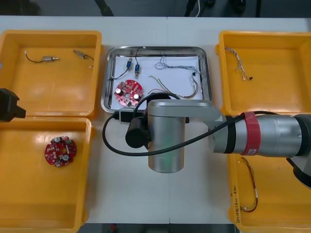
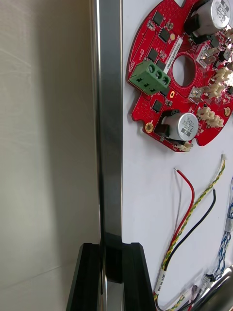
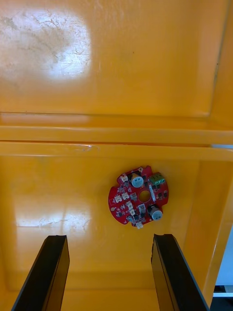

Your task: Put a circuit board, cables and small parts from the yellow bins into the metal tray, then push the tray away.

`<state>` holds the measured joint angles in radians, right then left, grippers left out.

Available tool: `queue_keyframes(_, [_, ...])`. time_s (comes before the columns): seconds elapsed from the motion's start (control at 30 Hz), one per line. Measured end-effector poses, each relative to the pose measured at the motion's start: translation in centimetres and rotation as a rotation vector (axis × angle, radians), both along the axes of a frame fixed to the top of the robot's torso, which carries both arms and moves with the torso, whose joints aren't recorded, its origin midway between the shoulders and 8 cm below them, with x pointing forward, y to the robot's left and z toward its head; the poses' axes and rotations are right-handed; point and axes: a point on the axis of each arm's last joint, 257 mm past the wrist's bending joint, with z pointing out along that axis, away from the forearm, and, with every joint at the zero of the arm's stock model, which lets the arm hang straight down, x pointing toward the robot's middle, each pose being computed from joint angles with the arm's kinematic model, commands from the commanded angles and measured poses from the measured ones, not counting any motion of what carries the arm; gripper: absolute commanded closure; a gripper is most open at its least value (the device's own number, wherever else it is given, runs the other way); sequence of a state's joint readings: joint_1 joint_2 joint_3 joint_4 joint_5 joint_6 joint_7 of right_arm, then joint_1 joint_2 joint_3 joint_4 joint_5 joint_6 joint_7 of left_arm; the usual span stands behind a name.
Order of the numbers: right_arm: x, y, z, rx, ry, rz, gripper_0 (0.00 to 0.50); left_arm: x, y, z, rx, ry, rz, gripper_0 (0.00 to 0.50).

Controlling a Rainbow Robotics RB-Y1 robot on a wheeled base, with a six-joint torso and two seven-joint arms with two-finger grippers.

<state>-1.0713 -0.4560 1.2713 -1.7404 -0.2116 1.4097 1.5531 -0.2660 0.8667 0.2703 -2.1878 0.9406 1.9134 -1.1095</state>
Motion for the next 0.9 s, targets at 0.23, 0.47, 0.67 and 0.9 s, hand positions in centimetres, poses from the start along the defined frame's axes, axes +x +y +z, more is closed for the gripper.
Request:
queue_keyframes(0.23, [1.4,0.2,1.0,0.003,-0.027,0.004,0.450,0.0,0.0,0.0,0.000,0.000,0.000,0.000])
queue_keyframes(0.47, [2.9,0.0,1.5,0.004,-0.049,0.000,0.450,0.0,0.0,0.0,0.000,0.000,0.000,0.000])
queue_keyframes(0.67, [4.3,-0.3,2.0,0.007,-0.066,-0.005,0.452,0.0,0.0,0.0,0.000,0.000,0.000,0.000])
queue_keyframes(0.9, [5.7,-0.3,2.7,0.017,-0.087,-0.001,0.451,0.0,0.0,0.0,0.000,0.000,0.000,0.000])
